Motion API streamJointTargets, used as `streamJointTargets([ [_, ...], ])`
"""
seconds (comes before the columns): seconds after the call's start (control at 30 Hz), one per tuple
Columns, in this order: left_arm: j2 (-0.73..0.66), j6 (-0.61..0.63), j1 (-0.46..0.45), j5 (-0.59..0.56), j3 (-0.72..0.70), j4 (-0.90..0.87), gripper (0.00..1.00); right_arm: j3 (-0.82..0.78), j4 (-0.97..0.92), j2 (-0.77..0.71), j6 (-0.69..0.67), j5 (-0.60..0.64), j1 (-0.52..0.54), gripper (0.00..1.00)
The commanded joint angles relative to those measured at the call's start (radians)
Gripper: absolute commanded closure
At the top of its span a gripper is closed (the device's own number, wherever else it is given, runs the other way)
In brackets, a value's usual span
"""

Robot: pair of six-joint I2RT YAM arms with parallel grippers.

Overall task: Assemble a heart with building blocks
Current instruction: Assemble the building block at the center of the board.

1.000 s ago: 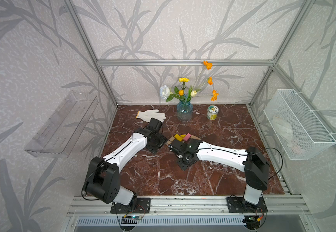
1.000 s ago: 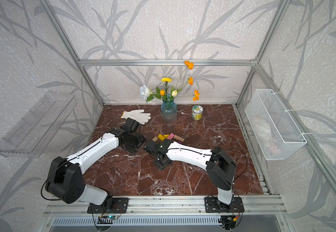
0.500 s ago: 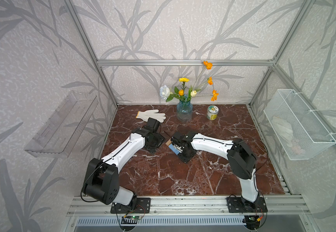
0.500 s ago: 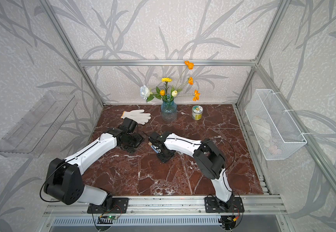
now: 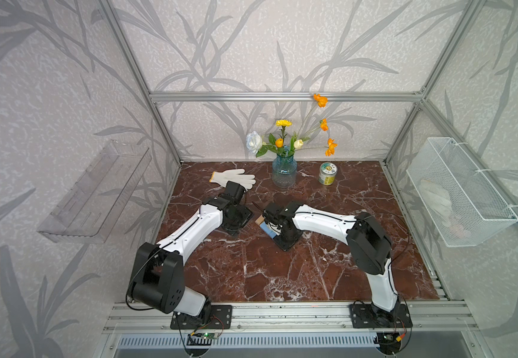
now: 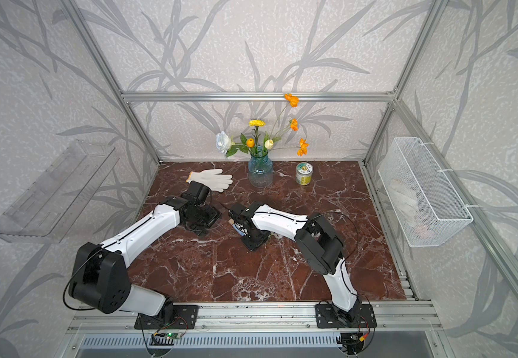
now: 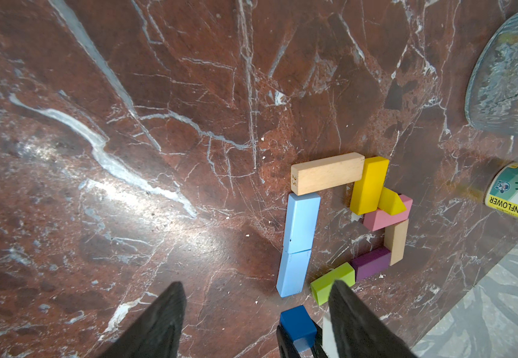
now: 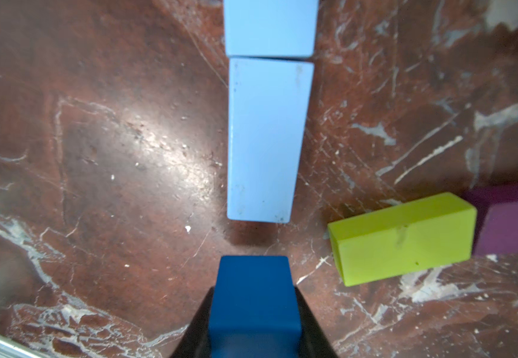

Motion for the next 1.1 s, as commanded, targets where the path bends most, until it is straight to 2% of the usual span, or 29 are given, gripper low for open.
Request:
streamJointTargets([
  [0.0,0.005,0.013,0.008,0.002,0.004,-0.003,0.26,0.027,-0.042,0.034,-0.018,0.012,-0.004,0.78],
  [0.57,0.006,0.007,0.018,0.008,-0.004,0.008,0.26,0.063,-0.071,0.077,-0.038,0.053,-0.007,0.75],
  [0.83,0.007,0.007,0.020,0.009,-0.003,0.008,0.26,0.081,-0.075,0.094,-0.031,0.052,-0.013,0.56],
  [1.07,0.010,0.005,0.021,0.015,-0.004,0.014,0.26,0.082,-0.076,0.084,-0.024,0.076,-0.013,0.50],
])
